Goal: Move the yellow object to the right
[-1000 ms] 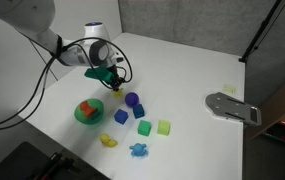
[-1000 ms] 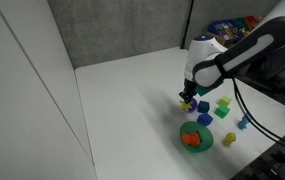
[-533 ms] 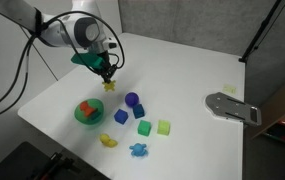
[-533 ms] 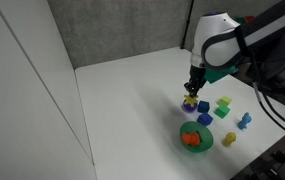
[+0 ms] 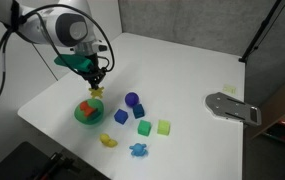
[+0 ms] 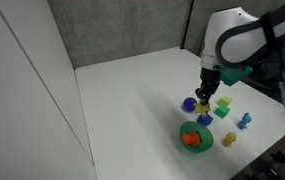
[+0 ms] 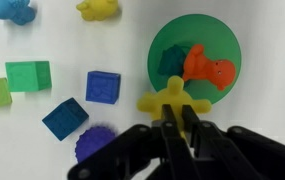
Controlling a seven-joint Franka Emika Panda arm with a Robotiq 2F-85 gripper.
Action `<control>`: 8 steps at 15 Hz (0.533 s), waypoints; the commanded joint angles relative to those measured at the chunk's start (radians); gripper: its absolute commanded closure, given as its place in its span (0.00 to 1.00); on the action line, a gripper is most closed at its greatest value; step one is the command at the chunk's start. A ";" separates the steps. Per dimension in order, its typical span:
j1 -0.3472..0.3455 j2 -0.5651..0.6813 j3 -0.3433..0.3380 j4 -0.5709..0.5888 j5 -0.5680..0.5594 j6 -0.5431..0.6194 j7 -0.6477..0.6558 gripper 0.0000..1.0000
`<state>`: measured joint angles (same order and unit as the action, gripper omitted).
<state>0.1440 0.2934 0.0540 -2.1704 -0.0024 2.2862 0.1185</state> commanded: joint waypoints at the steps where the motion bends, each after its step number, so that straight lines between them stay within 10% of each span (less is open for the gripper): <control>1: -0.028 -0.053 0.012 -0.063 0.023 -0.014 -0.042 0.95; 8: -0.094 -0.008 -0.043 -0.018 0.010 -0.009 -0.015 0.95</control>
<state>0.0849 0.2777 0.0342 -2.2167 0.0018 2.2865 0.1122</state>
